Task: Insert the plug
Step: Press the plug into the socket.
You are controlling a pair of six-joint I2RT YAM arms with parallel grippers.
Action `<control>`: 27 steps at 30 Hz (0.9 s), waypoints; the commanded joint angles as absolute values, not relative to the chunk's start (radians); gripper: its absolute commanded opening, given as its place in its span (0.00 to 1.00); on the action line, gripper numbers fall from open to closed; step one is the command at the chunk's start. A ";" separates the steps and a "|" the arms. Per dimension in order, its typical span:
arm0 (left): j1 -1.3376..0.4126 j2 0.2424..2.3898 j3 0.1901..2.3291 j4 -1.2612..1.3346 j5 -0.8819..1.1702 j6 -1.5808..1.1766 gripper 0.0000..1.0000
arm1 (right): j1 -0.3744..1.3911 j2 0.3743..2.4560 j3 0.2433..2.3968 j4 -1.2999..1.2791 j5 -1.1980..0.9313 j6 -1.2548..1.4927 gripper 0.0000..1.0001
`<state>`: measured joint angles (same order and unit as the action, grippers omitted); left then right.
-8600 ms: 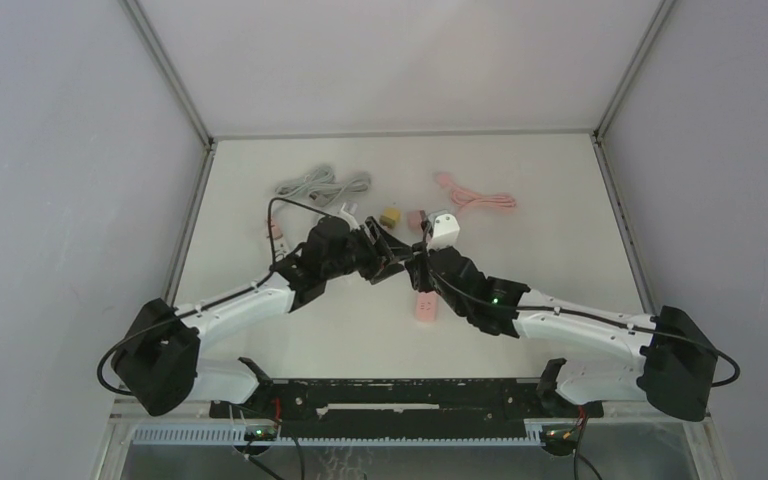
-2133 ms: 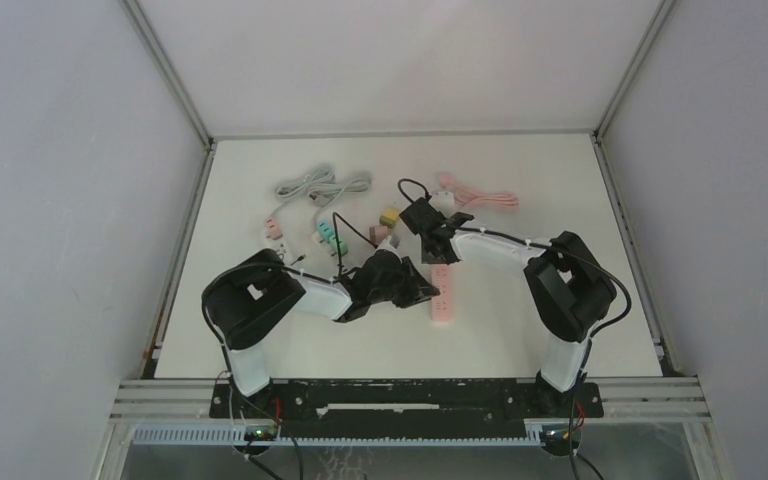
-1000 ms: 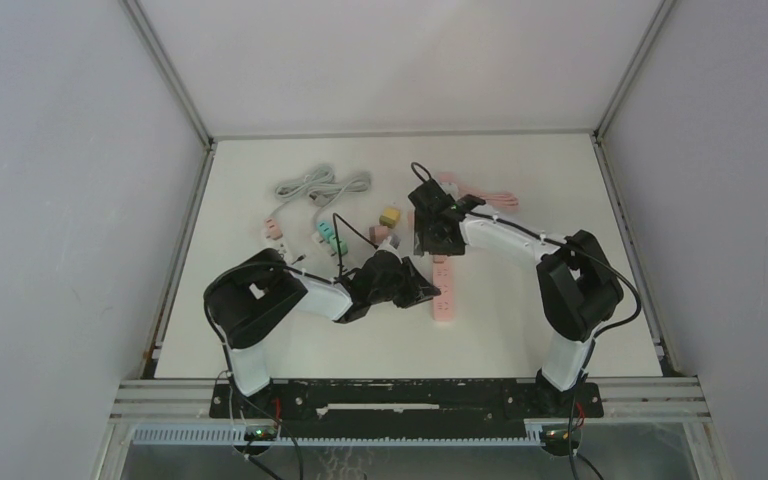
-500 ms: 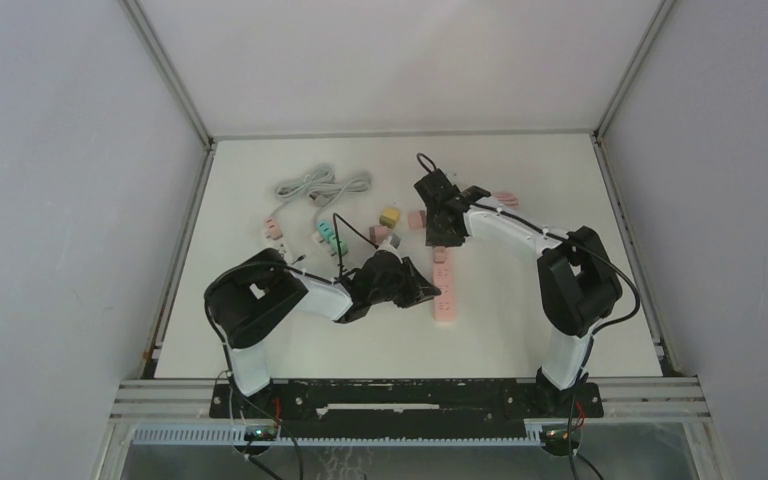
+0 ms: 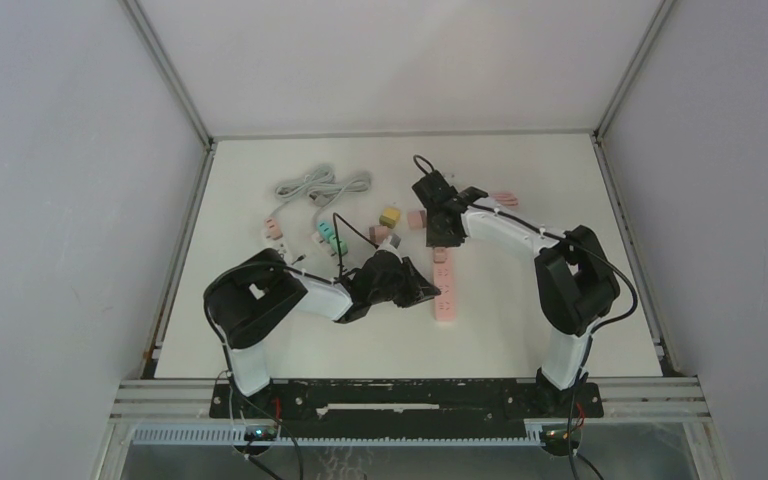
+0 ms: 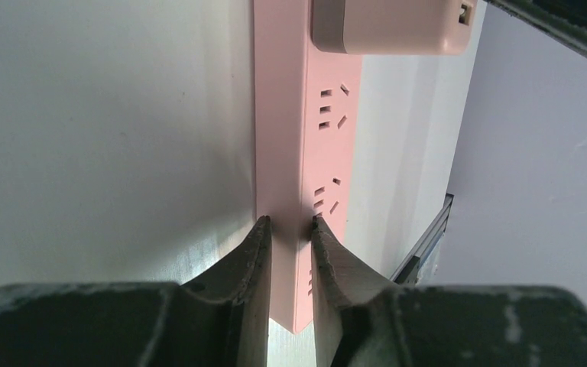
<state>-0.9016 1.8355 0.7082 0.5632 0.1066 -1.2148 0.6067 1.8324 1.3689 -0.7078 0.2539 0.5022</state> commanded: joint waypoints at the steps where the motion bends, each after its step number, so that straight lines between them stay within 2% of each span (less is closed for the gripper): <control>1: -0.958 1.862 0.689 0.403 0.106 -1.176 0.20 | 0.609 1.859 1.289 -0.725 0.262 0.483 0.00; 10: -0.992 1.793 0.688 0.354 0.057 -1.154 0.19 | 0.626 1.822 1.255 -0.747 0.247 0.494 0.00; 13: -0.995 1.772 0.682 0.341 0.041 -1.151 0.23 | 0.627 1.819 1.252 -0.739 0.254 0.497 0.02; 17: -0.996 1.725 0.676 0.306 0.010 -1.139 0.33 | 0.620 1.773 1.253 -0.710 0.247 0.490 0.19; 21: -0.994 1.636 0.679 0.225 -0.053 -1.100 0.42 | 0.611 1.684 1.260 -0.670 0.237 0.466 0.47; 23: -0.993 1.587 0.684 0.172 -0.093 -1.077 0.47 | 0.608 1.632 1.263 -0.651 0.233 0.452 0.57; 27: -0.990 1.486 0.705 0.045 -0.210 -1.009 0.56 | 0.604 1.527 1.262 -0.617 0.218 0.428 0.71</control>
